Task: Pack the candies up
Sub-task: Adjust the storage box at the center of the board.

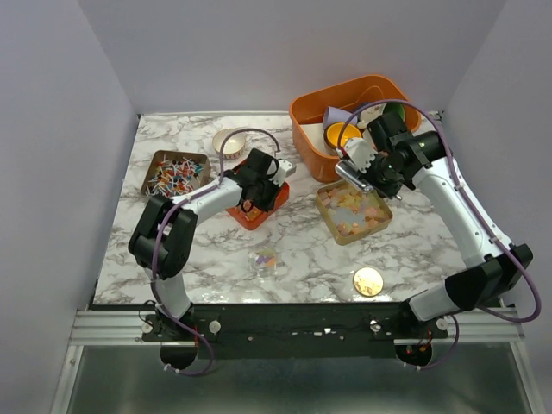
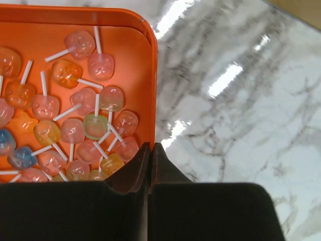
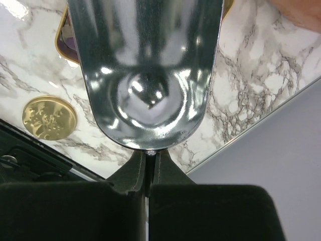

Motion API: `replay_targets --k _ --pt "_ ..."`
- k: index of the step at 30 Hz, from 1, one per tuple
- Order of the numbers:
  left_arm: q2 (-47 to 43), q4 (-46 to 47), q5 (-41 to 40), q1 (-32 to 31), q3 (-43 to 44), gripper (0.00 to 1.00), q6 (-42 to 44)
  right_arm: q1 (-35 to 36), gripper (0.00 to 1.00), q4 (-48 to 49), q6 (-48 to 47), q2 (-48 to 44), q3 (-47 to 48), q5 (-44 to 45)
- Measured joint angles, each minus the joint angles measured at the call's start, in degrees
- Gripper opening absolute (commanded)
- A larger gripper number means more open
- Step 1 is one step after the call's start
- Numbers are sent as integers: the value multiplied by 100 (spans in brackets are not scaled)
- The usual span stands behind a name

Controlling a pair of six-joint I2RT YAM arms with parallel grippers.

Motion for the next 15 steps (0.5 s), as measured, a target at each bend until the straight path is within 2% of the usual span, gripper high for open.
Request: replay_targets --k 6,14,15 --pt "-463 -313 173 -693 -459 4 382 0 1 2 -35 216 348 -70" --pt "-612 -953 612 -1318 -496 4 1123 0 1 0 -46 413 514 -205" --pt "-632 -992 625 -1384 -505 7 1235 0 1 0 -59 431 525 -216"
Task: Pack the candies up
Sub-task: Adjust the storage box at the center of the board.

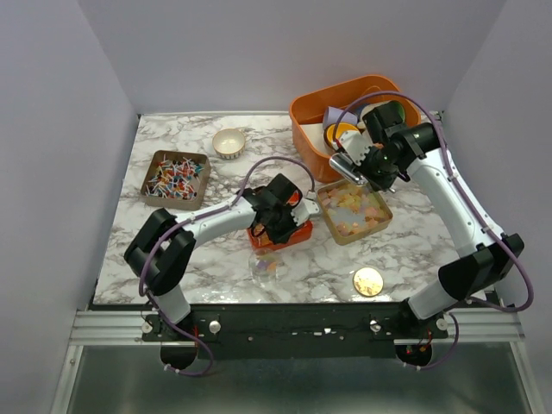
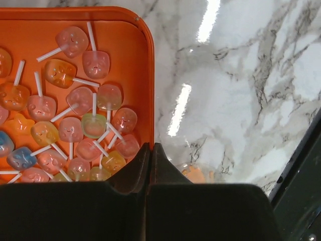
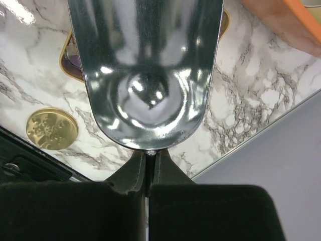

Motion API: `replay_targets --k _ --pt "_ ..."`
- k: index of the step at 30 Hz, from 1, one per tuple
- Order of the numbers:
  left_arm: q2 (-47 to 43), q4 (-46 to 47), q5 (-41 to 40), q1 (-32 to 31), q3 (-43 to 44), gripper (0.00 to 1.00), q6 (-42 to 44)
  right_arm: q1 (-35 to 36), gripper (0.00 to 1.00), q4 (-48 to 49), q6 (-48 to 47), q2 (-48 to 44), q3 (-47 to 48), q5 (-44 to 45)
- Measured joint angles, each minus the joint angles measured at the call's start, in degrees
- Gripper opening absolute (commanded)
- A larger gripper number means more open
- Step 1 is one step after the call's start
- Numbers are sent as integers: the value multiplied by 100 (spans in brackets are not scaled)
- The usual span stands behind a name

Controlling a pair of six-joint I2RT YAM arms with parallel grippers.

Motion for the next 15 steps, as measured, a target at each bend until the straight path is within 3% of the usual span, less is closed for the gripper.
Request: replay_targets --k 1,3,9,12,15 --pt "-20 -48 20 -63 -11 12 142 0 1 0 -4 20 15 -2" --pt "-35 -116 63 -146 -22 40 323 -2 1 0 -26 61 68 -22" --pt "-328 -295 61 -227 -15 75 638 -2 1 15 -299 46 31 -85" --pt "-1014 -428 31 -131 28 84 688 -2 1 195 -643 -203 -380 -109" --pt "-2015 -431 -2 68 136 84 555 -4 1 415 -1038 -538 -791 -162"
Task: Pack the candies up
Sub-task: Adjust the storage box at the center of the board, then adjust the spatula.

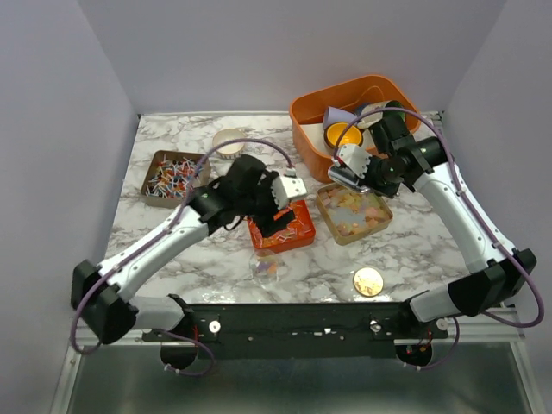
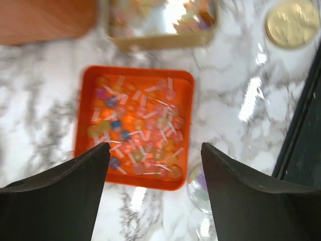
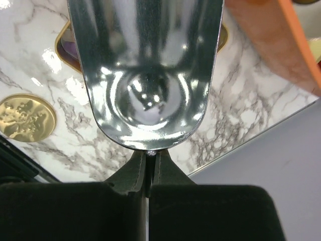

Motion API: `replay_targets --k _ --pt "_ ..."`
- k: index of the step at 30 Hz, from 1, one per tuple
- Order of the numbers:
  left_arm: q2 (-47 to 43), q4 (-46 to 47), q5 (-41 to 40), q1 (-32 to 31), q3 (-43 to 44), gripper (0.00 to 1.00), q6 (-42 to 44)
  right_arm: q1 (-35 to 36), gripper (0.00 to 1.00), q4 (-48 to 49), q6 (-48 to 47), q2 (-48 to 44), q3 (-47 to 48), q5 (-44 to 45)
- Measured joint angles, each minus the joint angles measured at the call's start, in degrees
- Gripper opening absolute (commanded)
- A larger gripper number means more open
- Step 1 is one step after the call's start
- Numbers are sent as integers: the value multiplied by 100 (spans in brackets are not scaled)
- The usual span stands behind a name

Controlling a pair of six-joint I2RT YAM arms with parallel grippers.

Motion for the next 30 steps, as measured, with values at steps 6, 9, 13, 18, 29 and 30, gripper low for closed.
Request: replay_targets --k 6,9,13,18,29,30 --pt "-927 531 605 1342 417 77 -1541 2 1 245 -446 -197 11 -546" --pt "-614 1003 1285 1818 553 79 -2704 11 1 238 -516 -168 258 -935" --pt "-160 1773 2087 1961 299 79 -4168 179 1 216 -654 -92 588 -1185" --pt "166 2455 2664 2074 236 75 -5158 509 1 170 -787 57 636 -1191" --pt "579 3696 3462 2129 232 72 -6203 955 1 129 -758 308 647 -870" --pt "627 3722 3473 2129 229 71 -6236 990 1 129 -743 321 680 -844"
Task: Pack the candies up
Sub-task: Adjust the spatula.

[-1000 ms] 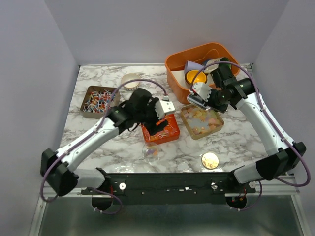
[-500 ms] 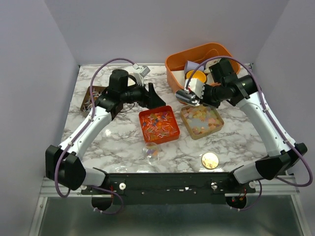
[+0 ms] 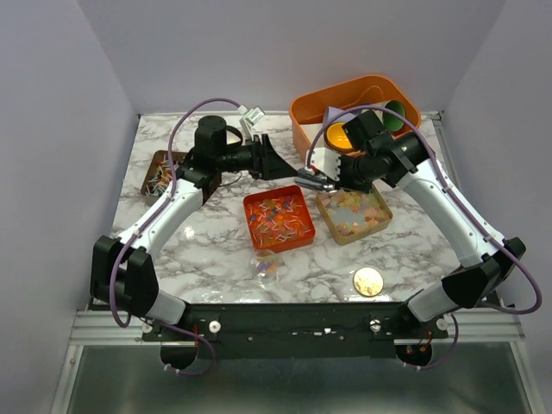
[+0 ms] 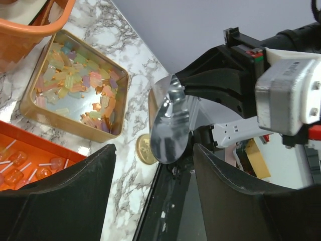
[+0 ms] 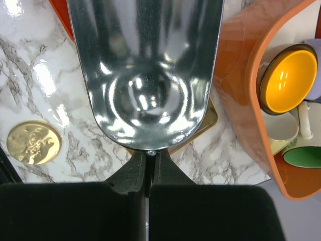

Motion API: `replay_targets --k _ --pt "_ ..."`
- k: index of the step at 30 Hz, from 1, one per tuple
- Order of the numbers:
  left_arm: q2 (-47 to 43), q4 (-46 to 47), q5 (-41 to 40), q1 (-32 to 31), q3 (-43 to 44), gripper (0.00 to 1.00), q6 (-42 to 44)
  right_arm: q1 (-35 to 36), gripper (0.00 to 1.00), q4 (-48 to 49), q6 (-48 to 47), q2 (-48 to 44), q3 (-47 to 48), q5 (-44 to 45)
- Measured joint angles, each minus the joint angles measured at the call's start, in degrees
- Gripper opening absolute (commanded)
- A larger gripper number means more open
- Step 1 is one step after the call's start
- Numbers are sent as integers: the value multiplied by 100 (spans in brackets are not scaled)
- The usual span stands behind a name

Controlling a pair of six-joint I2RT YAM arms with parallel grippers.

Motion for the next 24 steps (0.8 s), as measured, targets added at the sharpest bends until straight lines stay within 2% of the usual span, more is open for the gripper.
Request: replay_targets --k 3,8,11,12,13,14,15,18,24 --pt "90 44 7 0 0 67 -52 70 1 9 2 48 116 31" --pt "299 221 57 0 2 46 -155 251 1 15 -2 136 369 103" --pt "446 361 262 0 52 22 -251 343 1 -28 0 184 487 164" --pt "474 417 313 0 70 5 -264 350 1 -44 2 210 520 175" --pt "525 551 426 0 98 0 -341 350 1 -66 2 238 560 179" --pt "549 612 498 0 114 0 -352 350 1 -70 2 251 568 177" --pt "588 717 579 -2 122 0 -407 350 14 -81 9 256 568 166" --pt "719 1056 734 -4 85 0 -603 343 30 -70 42 216 551 175" --pt "946 1674 1147 15 -122 0 -1080 376 35 142 -22 -363 -177 -173"
